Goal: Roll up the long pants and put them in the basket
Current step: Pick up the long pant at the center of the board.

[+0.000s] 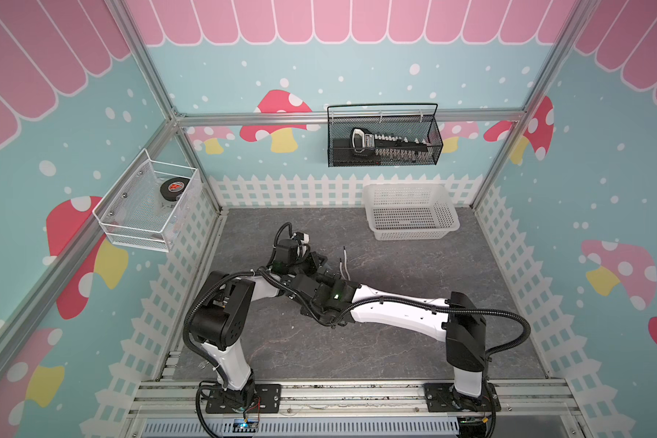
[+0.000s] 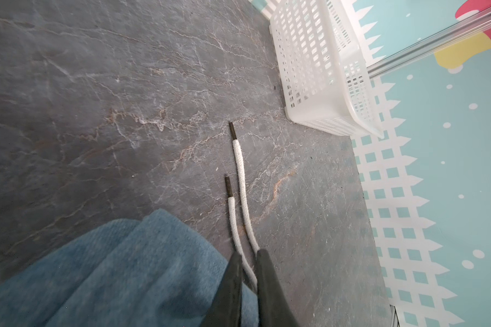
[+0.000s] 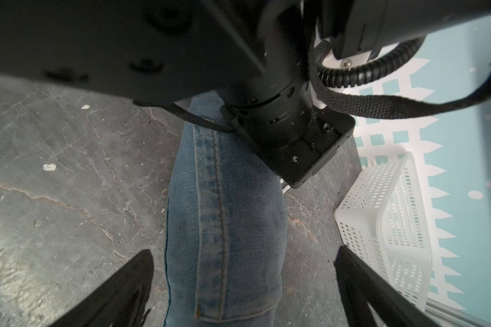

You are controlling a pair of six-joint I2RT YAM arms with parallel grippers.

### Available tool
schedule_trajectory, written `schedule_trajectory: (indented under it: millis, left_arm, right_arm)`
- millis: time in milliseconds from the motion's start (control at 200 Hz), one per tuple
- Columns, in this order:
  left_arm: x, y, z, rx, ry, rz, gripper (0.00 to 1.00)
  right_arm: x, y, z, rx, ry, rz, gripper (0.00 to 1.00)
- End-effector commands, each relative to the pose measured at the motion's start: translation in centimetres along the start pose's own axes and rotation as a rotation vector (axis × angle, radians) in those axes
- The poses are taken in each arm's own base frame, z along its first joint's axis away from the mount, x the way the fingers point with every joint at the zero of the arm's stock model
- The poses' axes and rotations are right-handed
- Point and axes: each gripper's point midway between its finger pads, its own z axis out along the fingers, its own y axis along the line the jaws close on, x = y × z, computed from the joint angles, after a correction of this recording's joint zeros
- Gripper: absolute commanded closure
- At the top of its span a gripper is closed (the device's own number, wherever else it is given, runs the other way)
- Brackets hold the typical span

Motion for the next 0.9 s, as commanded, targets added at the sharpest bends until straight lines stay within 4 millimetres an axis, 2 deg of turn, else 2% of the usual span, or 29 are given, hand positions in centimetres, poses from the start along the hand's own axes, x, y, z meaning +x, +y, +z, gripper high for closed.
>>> schedule_trajectory:
  millis: [0, 85, 175, 275, 335, 485, 505, 655, 775, 896]
  left_arm:
    - [10.7, 8.2, -0.1, -0.248, 0.312, -0.175, 0.86]
    - [10.9, 8.1, -0.1, -0.245, 0.317, -0.176, 0.86]
    - [10.9, 8.1, 0.0, -0.243, 0.322, -0.174, 0.86]
    - [10.9, 8.0, -0.1, -0.241, 0.322, -0.172, 0.86]
    - [10.9, 8.0, -0.1, -0.239, 0.326, -0.172, 0.86]
    - [10.8, 7.4, 0.3, -0.189, 0.324, -0.2, 0.86]
    - [10.7, 7.4, 0.4, -0.176, 0.323, -0.212, 0.86]
    - [10.3, 6.9, 0.9, -0.081, 0.298, -0.298, 0.86]
    - [9.8, 6.4, 1.0, -0.052, 0.289, -0.31, 0.86]
    - [9.4, 5.6, 1.0, -0.025, 0.288, -0.312, 0.86]
  right_arm:
    - [1.7, 3.6, 1.3, 0.091, 0.116, -0.34, 0.24]
    - [2.3, 6.0, 3.0, 0.083, 0.148, -0.407, 0.21]
    - [3.2, 7.3, 4.2, 0.065, 0.156, -0.415, 0.14]
    - [3.4, 7.4, 4.7, 0.076, 0.116, -0.393, 0.12]
    - [3.7, 7.3, 4.9, 0.092, 0.107, -0.382, 0.02]
    - [5.0, 7.2, 5.4, 0.115, 0.075, -0.341, 0.02]
    - [4.5, 6.7, 4.4, 0.121, 0.045, -0.315, 0.02]
    - [4.3, 5.2, 2.3, 0.142, -0.043, -0.244, 0.03]
    - [5.7, 5.2, 1.7, 0.13, -0.06, -0.302, 0.03]
    - [5.6, 6.0, 1.6, 0.155, -0.067, -0.409, 0.03]
